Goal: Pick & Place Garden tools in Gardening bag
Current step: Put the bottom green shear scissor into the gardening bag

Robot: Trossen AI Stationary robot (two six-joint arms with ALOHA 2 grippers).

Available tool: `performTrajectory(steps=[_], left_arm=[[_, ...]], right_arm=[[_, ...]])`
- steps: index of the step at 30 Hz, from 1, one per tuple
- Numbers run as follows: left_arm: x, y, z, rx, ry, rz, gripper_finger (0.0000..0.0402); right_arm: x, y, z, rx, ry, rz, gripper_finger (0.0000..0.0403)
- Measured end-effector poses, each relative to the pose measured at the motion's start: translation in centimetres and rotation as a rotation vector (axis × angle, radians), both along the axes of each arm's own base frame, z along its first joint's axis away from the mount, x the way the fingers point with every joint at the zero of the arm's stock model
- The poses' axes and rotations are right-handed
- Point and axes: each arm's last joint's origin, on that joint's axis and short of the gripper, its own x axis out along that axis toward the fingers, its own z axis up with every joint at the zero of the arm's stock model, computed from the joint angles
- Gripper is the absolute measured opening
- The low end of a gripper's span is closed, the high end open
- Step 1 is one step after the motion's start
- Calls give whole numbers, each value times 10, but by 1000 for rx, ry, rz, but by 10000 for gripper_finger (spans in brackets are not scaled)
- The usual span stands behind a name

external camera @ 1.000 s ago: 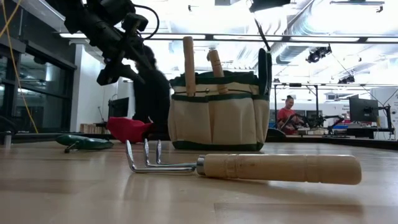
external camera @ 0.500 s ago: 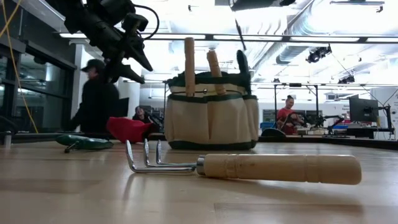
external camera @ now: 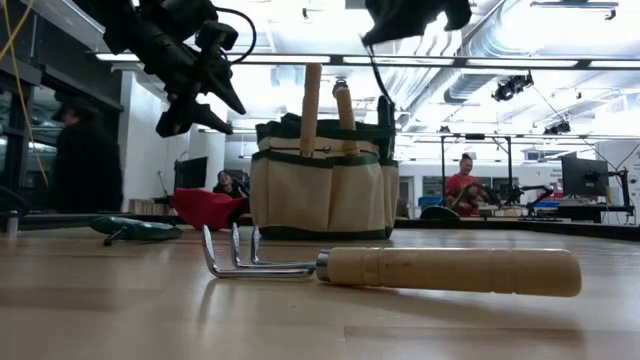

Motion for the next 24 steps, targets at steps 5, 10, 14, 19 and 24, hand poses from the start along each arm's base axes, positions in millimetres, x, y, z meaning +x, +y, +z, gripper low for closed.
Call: performTrajectory(steps=[5, 10, 14, 19, 24], left_arm=[[0, 0, 0, -4, -2, -6, 168], [0, 0, 0, -5, -2, -6, 168], [0, 0, 0, 7, -2, -15, 168], [0, 0, 0, 12, -1, -20, 168], [0, 0, 0, 12, -1, -20, 168]], right_arm=[[6, -2, -9, 28, 26, 28, 4], [6, -3, -10, 132, 38, 37, 4], [5, -4, -7, 178, 32, -66, 4], [4, -6, -7, 197, 42, -178, 4], [3, -8, -7, 277, 47, -275, 18]])
